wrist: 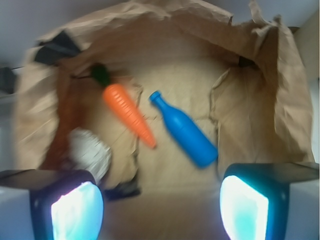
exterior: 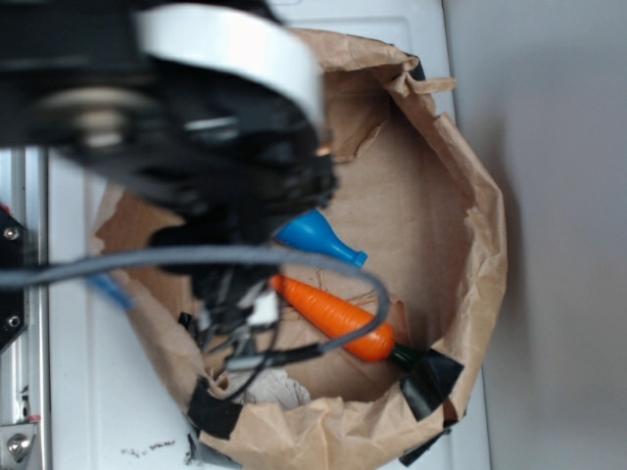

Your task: Grab the blue bottle.

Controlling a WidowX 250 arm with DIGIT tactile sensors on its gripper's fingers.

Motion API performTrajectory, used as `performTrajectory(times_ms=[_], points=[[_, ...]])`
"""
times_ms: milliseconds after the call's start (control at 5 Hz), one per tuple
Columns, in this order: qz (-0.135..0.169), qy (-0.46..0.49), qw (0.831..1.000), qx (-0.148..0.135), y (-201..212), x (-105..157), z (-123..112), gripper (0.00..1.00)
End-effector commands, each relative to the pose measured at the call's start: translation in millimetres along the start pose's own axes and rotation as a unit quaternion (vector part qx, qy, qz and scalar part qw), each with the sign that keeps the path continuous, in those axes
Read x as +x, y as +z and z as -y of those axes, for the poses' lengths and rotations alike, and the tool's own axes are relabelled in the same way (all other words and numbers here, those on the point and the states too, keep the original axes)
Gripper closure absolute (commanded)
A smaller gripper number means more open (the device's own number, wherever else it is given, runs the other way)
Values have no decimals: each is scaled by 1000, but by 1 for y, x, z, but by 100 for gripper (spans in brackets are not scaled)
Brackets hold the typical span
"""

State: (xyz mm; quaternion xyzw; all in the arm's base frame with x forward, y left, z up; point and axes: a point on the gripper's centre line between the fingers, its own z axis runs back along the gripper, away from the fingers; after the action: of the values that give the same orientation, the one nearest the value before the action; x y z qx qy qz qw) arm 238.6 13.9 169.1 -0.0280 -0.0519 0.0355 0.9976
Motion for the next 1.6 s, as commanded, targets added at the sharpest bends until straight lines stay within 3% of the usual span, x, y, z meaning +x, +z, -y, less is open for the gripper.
performTrajectory(times_ms=[0, 200, 800, 1400], points=[[-25, -66, 997, -8, -44, 60, -18, 0], [-40, -138, 989, -28, -33, 35, -17, 0], [-40, -138, 989, -28, -33, 35, -17, 0], [-43, -183, 982, -19, -91, 14, -45, 0]])
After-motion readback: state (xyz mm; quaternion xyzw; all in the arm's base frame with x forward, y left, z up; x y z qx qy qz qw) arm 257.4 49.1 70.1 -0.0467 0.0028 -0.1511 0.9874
